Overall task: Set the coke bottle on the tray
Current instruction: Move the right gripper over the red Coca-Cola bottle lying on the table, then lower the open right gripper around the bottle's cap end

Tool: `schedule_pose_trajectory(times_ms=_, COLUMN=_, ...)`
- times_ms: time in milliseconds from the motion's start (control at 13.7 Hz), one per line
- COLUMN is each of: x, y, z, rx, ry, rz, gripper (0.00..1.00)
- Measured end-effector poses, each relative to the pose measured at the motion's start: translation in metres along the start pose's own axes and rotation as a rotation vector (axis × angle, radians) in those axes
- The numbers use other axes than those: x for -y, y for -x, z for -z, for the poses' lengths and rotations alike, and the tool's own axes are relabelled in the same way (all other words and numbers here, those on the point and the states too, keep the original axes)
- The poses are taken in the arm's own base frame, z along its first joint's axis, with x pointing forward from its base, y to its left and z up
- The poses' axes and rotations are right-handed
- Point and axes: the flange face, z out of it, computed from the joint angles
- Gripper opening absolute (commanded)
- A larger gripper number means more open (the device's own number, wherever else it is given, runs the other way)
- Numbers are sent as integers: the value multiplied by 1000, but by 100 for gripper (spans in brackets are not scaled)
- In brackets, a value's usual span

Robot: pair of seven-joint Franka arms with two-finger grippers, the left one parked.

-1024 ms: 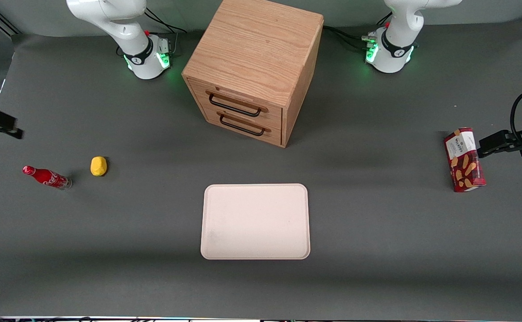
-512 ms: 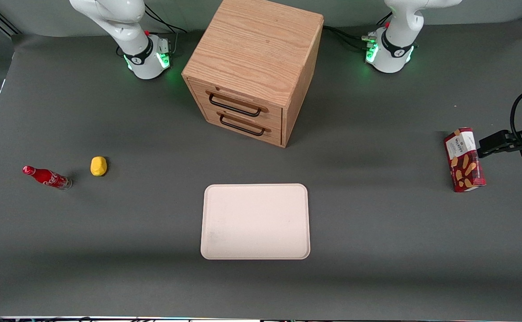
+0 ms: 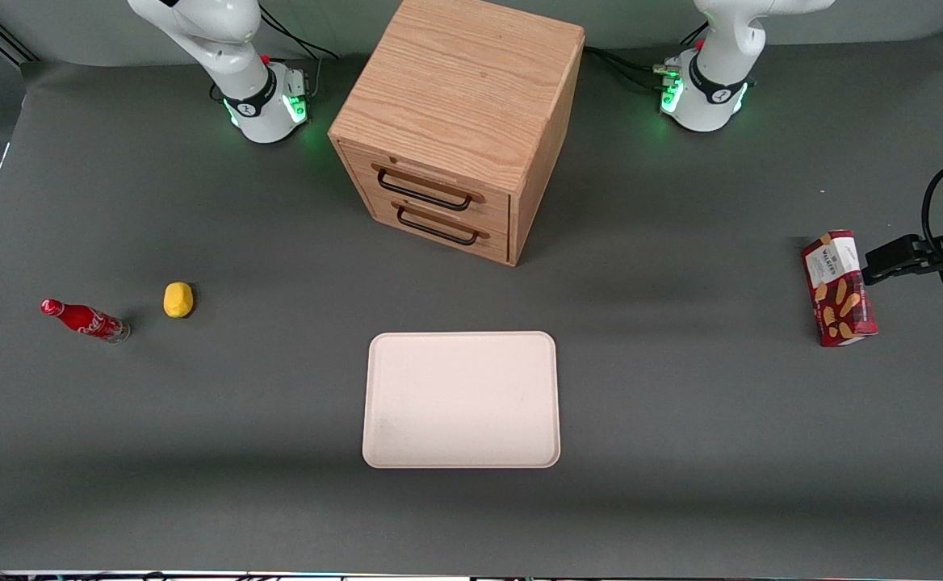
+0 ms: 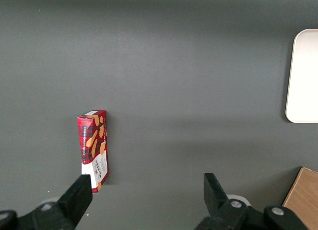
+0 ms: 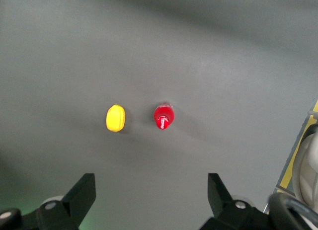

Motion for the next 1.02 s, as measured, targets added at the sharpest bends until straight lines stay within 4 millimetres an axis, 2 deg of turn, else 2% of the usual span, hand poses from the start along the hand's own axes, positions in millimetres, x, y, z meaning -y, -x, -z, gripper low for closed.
schedule_pose_trajectory(times_ms=293, x=-7, y=-20, z=-33, rx=-1, ry=13, rz=-45, gripper=100)
schedule_pose_trajectory(times_ms=439, x=-9, y=-25, z=-56, rx=-8, ry=21, rz=-56, gripper=100)
schedule_pose_trajectory(times_ms=659, x=-13, y=-22, z=-107, rx=-23, ry=29, rz=-78, gripper=100)
schedule_pose_trajectory(times_ms=951, x=-1, y=-10, z=-159, rx=-54, ry=18, rz=-103, gripper=100)
schedule_pose_trajectory(times_ms=1024, x=2, y=-4, z=-180, rx=-69, ry=19, rz=-115, gripper=100)
